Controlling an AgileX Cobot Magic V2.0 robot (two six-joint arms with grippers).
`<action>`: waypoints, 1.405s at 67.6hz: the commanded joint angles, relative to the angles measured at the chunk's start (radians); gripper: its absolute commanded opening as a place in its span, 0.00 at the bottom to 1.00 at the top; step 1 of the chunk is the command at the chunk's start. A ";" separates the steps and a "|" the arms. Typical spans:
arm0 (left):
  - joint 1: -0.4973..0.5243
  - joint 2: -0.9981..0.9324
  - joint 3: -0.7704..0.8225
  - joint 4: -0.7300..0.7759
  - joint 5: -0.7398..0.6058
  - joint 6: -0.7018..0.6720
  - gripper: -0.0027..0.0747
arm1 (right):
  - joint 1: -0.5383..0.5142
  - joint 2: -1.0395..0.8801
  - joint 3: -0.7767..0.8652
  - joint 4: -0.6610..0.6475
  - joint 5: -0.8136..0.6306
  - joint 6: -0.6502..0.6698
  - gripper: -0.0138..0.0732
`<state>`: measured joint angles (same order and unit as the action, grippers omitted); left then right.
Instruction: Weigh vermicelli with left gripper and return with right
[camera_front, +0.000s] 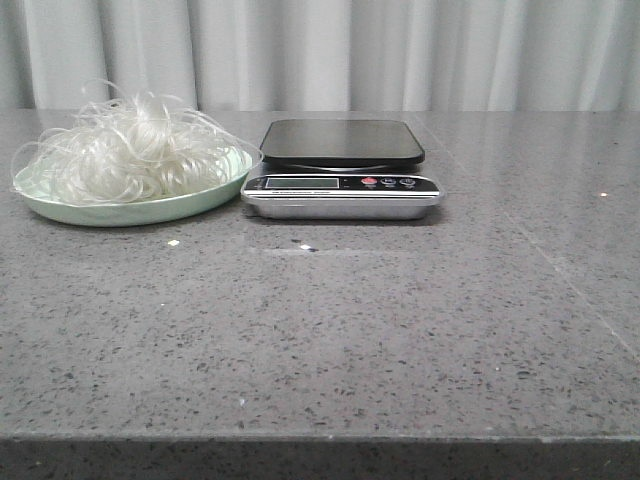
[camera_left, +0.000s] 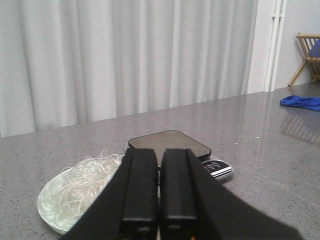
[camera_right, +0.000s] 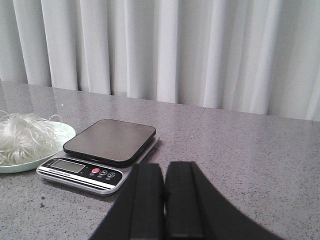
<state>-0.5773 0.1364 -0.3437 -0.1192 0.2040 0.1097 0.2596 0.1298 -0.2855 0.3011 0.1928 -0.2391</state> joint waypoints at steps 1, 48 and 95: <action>-0.010 0.014 -0.023 -0.012 -0.081 -0.003 0.20 | -0.008 0.010 -0.028 -0.002 -0.069 -0.006 0.34; 0.485 -0.155 0.310 0.038 -0.160 -0.007 0.20 | -0.008 0.010 -0.028 -0.002 -0.069 -0.006 0.34; 0.509 -0.162 0.355 0.038 -0.178 -0.033 0.20 | -0.008 0.010 -0.028 -0.002 -0.068 -0.006 0.34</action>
<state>-0.0710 -0.0041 0.0030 -0.0781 0.1068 0.0894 0.2596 0.1284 -0.2855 0.3011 0.1968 -0.2391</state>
